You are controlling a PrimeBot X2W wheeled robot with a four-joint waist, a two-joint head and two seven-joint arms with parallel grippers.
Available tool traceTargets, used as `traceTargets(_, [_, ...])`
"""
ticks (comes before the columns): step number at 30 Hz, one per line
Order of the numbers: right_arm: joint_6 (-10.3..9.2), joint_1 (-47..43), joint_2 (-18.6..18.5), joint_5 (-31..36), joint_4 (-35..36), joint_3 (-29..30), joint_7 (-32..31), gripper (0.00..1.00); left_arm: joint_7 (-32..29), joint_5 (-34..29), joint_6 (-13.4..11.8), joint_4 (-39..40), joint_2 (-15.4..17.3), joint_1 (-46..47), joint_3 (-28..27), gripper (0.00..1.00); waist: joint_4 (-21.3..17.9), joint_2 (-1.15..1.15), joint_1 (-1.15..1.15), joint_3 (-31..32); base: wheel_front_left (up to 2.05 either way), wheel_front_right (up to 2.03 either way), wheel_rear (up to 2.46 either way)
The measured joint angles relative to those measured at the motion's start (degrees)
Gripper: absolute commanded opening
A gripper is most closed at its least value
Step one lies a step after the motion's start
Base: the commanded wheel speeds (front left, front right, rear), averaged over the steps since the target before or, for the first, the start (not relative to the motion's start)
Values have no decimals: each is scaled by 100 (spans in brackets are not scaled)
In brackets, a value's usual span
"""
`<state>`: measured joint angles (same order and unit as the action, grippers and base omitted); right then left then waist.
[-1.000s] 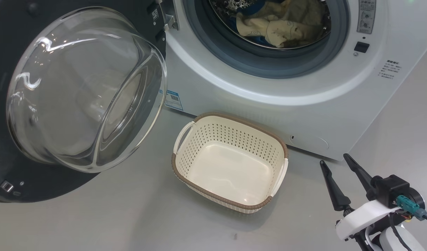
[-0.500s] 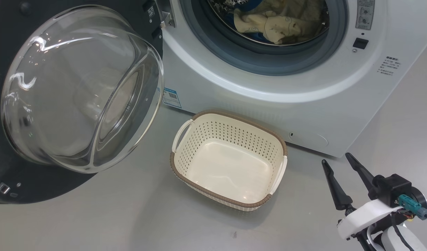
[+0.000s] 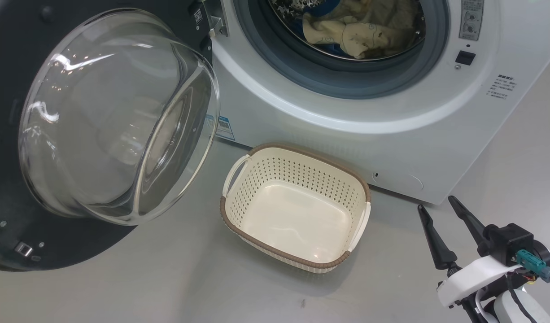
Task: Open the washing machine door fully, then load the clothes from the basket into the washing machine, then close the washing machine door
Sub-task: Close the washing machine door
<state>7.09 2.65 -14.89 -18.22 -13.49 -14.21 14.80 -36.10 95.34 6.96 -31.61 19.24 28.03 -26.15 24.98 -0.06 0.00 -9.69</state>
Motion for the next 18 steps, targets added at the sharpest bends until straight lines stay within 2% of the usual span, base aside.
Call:
traceTargets(5, [0, -1, 2, -3, -11, 25, 0, 100, -468, 0, 0, 112, 13, -142, 289, 0, 33, 0, 0, 42, 0, 0, 0])
traceTargets(18, [0, -15, 82, -14, -49, 88, 0, 100, -1189, 0, 0, 671, -63, -410, 708, 0, 135, 0, 0, 252, 0, 0, 0])
